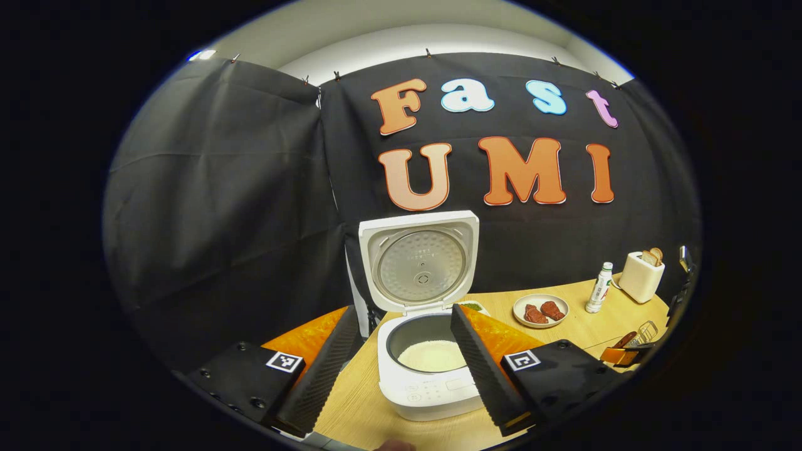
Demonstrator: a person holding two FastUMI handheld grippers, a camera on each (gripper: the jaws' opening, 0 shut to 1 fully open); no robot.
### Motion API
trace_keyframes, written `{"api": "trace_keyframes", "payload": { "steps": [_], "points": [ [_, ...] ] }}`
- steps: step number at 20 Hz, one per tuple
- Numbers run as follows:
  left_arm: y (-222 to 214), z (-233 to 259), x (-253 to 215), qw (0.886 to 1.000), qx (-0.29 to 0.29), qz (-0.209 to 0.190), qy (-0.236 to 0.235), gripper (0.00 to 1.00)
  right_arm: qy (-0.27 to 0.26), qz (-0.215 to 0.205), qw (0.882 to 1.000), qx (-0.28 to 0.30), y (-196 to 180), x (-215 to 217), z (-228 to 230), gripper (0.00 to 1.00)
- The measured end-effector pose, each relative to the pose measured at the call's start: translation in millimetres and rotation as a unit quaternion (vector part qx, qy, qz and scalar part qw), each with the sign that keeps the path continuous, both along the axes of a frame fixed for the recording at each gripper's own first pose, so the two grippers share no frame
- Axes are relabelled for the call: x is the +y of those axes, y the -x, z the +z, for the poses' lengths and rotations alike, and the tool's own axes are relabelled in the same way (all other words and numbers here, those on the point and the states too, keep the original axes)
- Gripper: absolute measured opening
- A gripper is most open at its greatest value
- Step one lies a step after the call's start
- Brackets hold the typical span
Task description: Close the left gripper, press the button to open the rice cooker; take a wooden spoon from the chopstick holder with the right hand, scoop a spoonful of rice and pour it into the rice cooker, then put the wooden spoon back into the chopstick holder.
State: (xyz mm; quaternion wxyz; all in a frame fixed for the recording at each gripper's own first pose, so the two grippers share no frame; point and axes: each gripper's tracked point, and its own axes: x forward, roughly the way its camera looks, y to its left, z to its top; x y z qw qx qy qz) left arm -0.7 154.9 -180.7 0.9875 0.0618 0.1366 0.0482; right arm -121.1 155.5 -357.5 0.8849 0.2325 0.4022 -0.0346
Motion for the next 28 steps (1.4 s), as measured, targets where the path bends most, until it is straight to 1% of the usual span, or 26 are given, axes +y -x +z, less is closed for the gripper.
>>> {"api": "trace_keyframes", "payload": {
  "steps": [6, 7, 8, 13, 17, 19, 20, 22, 25, 28],
  "points": [
    [0.5, 1.5, 1.1, 1.000, 0.001, 0.002, -0.004, 1.00, -0.049, -0.012, 0.999, 0.009, -3.3, 6.8, 1.2, 0.17],
    [1.8, 1.1, 0.4, 1.000, 0.001, 0.002, -0.005, 0.99, -0.057, -0.014, 0.998, 0.012, -3.0, 5.9, 0.2, 0.17],
    [1.6, 1.3, -1.1, 1.000, 0.000, 0.001, -0.006, 1.00, -0.071, -0.021, 0.997, 0.015, -3.1, 5.1, -0.2, 0.17],
    [0.0, 3.8, -7.6, 1.000, 0.000, -0.003, -0.008, 1.00, -0.136, -0.048, 0.989, 0.032, -1.3, -6.7, -4.0, 0.17],
    [-3.0, 6.0, -17.8, 1.000, -0.001, -0.008, -0.010, 1.00, -0.201, -0.077, 0.976, 0.042, 2.4, -26.8, -7.3, 0.17],
    [-5.4, 6.5, -25.0, 1.000, -0.002, -0.011, -0.010, 1.00, -0.213, -0.092, 0.971, 0.051, 6.5, -41.4, -12.0, 0.17],
    [-7.4, 7.8, -29.2, 1.000, -0.002, -0.013, -0.009, 1.00, -0.212, -0.097, 0.971, 0.050, 7.9, -49.5, -12.6, 0.17],
    [-11.1, 9.2, -38.8, 1.000, -0.004, -0.019, -0.006, 1.00, -0.231, -0.113, 0.966, 0.043, 6.6, -62.5, -7.5, 0.17],
    [-19.4, 13.9, -59.4, 1.000, -0.010, -0.026, 0.001, 1.00, -0.279, -0.140, 0.950, 0.029, -0.8, -82.3, 8.5, 0.17],
    [-22.6, 21.4, -80.4, 0.999, -0.019, -0.031, 0.008, 1.00, -0.311, -0.164, 0.936, 0.015, -9.6, -104.7, 20.0, 0.17]
  ]
}}
